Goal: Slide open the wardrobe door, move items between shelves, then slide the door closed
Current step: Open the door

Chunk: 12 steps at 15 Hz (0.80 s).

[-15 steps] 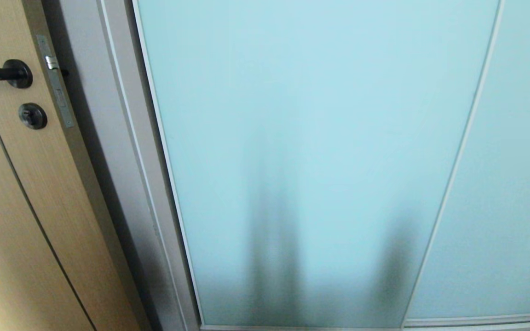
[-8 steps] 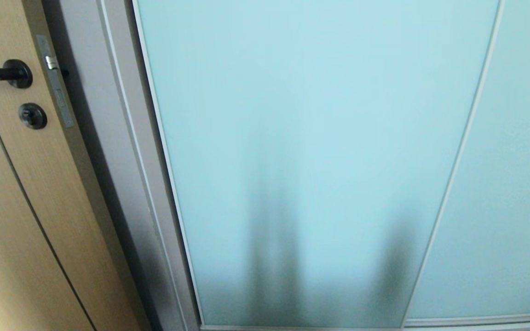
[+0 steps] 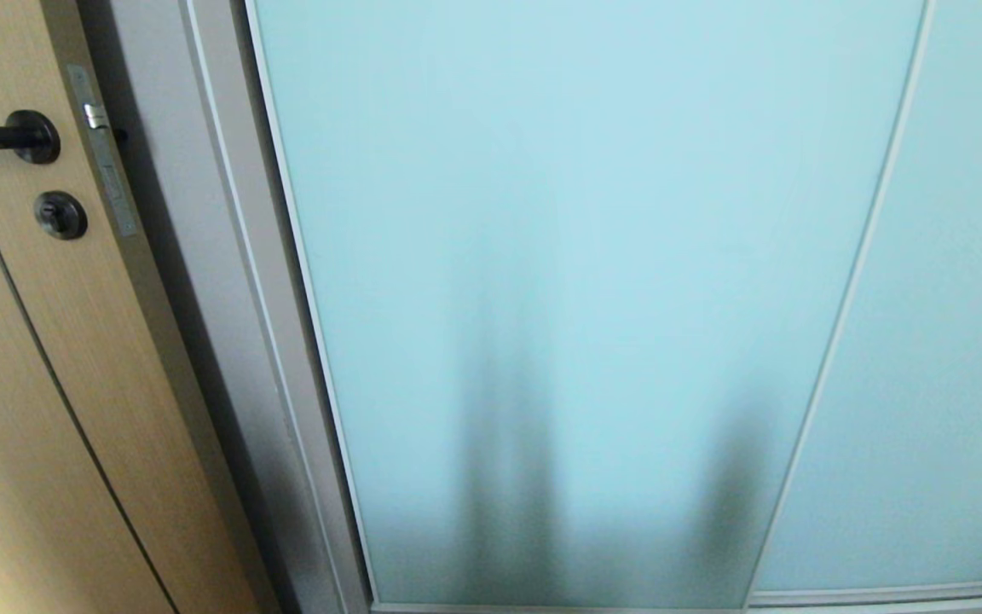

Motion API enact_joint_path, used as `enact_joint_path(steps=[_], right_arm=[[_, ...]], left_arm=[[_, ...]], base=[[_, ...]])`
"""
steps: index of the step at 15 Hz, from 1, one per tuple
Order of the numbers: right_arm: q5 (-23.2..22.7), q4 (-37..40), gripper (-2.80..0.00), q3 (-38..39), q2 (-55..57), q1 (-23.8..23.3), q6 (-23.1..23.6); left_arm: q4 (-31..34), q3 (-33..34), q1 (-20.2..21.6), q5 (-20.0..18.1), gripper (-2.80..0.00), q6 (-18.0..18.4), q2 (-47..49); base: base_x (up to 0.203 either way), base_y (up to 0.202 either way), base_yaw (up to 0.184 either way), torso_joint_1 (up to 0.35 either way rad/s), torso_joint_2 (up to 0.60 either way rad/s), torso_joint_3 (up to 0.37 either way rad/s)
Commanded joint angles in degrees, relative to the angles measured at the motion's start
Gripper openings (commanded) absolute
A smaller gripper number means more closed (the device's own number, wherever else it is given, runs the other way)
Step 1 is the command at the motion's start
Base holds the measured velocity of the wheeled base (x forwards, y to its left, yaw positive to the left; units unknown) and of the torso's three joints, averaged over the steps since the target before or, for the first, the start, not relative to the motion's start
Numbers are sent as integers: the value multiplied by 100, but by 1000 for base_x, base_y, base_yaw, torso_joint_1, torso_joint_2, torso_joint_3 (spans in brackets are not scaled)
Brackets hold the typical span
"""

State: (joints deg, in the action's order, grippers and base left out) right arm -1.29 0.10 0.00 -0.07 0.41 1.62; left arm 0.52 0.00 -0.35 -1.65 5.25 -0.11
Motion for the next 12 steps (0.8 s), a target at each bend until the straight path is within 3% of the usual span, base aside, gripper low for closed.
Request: enact_joint_path(steps=[1, 12], right_arm=[[-3, -1, -280, 9, -10, 2, 5], [-3, -1, -280, 8, -10, 2, 5]], left_arm=[[0, 9, 0, -2, -280, 2, 11], [0, 9, 0, -2, -280, 2, 11]], base=[[0, 0, 0, 0, 0, 0], [0, 0, 0, 0, 0, 0]])
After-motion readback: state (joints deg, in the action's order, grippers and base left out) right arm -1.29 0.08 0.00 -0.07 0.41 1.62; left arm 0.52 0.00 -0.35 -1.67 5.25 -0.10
